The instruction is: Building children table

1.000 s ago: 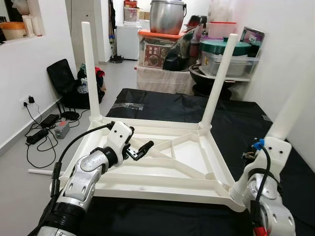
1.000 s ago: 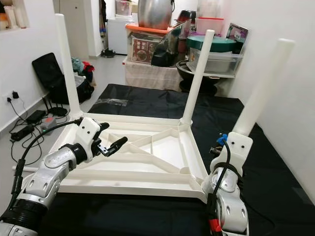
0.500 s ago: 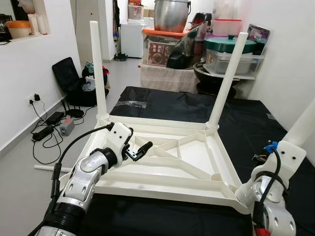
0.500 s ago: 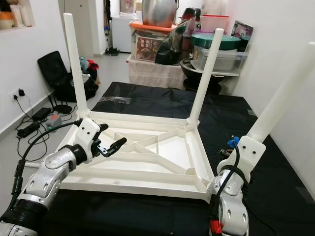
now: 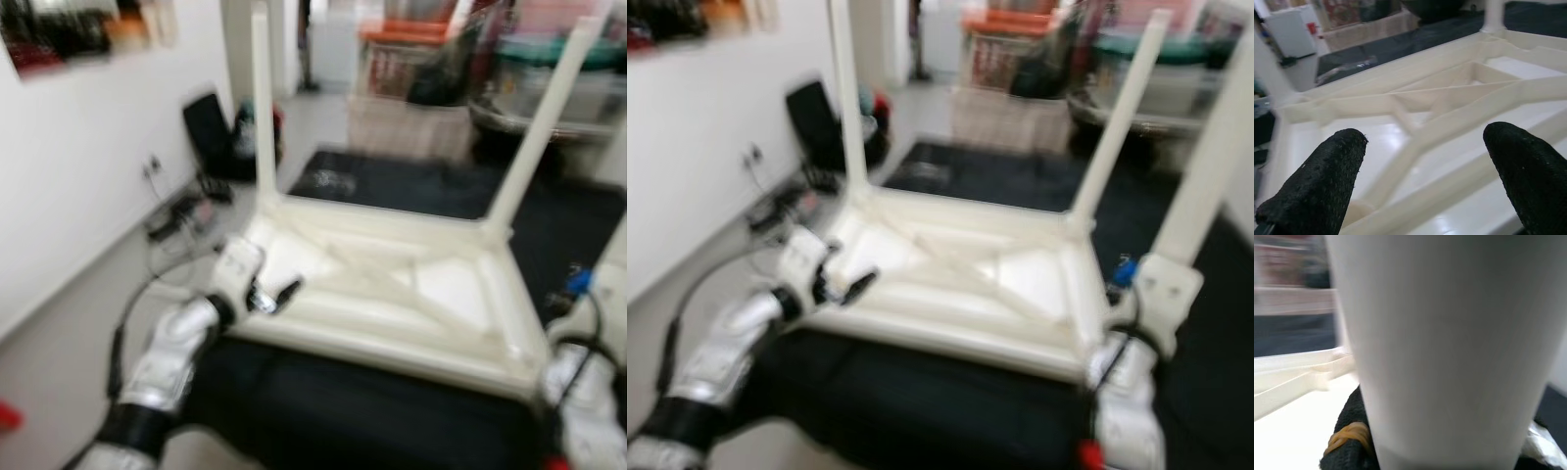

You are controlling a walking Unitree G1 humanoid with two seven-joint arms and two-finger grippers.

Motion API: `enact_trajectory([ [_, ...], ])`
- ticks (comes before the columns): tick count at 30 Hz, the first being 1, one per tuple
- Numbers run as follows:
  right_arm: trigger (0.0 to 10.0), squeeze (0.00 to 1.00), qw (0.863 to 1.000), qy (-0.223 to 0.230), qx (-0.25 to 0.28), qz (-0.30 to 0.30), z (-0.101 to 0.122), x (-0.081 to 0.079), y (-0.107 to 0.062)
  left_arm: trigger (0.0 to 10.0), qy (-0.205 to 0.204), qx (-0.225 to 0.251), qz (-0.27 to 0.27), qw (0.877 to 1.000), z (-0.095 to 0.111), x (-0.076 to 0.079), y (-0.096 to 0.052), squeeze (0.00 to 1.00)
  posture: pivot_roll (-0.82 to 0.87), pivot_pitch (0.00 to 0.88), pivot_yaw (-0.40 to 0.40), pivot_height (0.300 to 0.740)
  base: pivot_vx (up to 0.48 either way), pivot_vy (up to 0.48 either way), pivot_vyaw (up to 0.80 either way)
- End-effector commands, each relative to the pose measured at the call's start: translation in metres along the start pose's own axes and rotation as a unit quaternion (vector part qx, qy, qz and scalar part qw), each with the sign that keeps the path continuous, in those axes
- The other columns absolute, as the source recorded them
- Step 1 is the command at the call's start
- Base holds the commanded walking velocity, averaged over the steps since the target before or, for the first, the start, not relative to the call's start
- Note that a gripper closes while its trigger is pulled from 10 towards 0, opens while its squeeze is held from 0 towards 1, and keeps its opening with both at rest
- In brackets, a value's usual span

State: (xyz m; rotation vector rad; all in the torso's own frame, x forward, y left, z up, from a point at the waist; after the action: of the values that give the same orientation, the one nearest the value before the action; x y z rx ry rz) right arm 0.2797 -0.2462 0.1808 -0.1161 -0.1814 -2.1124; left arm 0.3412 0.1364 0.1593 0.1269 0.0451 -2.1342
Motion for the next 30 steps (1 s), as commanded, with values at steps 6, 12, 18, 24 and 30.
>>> enact_trajectory([
  [6, 10.0, 0.00, 0.963, 0.020, -0.037, 0.267, -0.019, -0.047, -0.012, 10.0, 0.005, 0.000, -0.021, 1.000, 0.002, 0.010, 0.007, 0.00, 0.02, 0.000, -0.042, 0.740, 0.000, 0.000, 0.00],
  [12, 10.0, 0.00, 0.927, 0.041, -0.070, 0.365, -0.029, -0.061, -0.034, 10.0, 0.003, -0.002, -0.017, 1.000, 0.000, 0.009, 0.004, 0.00, 0.03, 0.000, -0.045, 0.740, 0.000, 0.000, 0.00],
  [18, 10.0, 0.00, 0.821, 0.056, -0.048, 0.567, -0.025, -0.071, -0.085, 10.0, 0.003, -0.006, -0.016, 1.000, 0.000, 0.004, 0.002, 0.00, 0.03, 0.000, -0.038, 0.740, 0.000, 0.000, 0.00],
  [24, 10.0, 0.00, 0.775, 0.060, -0.016, 0.629, -0.014, -0.069, -0.097, 10.0, 0.004, -0.006, -0.018, 1.000, 0.000, 0.004, 0.003, 0.00, 0.03, 0.000, -0.035, 0.740, 0.000, 0.000, 0.00],
  [30, 10.0, 0.00, 0.782, 0.035, -0.012, 0.622, -0.018, -0.072, -0.092, 10.0, 0.005, -0.007, -0.017, 1.000, 0.000, 0.003, 0.003, 0.00, 0.03, 0.000, -0.037, 0.740, 0.000, 0.000, 0.00],
])
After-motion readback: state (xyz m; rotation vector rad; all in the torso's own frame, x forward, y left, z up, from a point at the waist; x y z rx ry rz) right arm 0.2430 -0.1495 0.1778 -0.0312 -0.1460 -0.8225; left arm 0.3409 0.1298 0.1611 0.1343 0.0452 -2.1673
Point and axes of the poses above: a point about 5 cm out from each wrist's last joint towards the gripper, its own y axis pointing out of the wrist towards the gripper, its own z axis along the axis of the wrist's last joint, x = y × z, the point moved 1 cm from there along y, pointing out of the wrist towards the gripper, and after that the axes turned 8 degrees about -y, right-handed, at the moved point
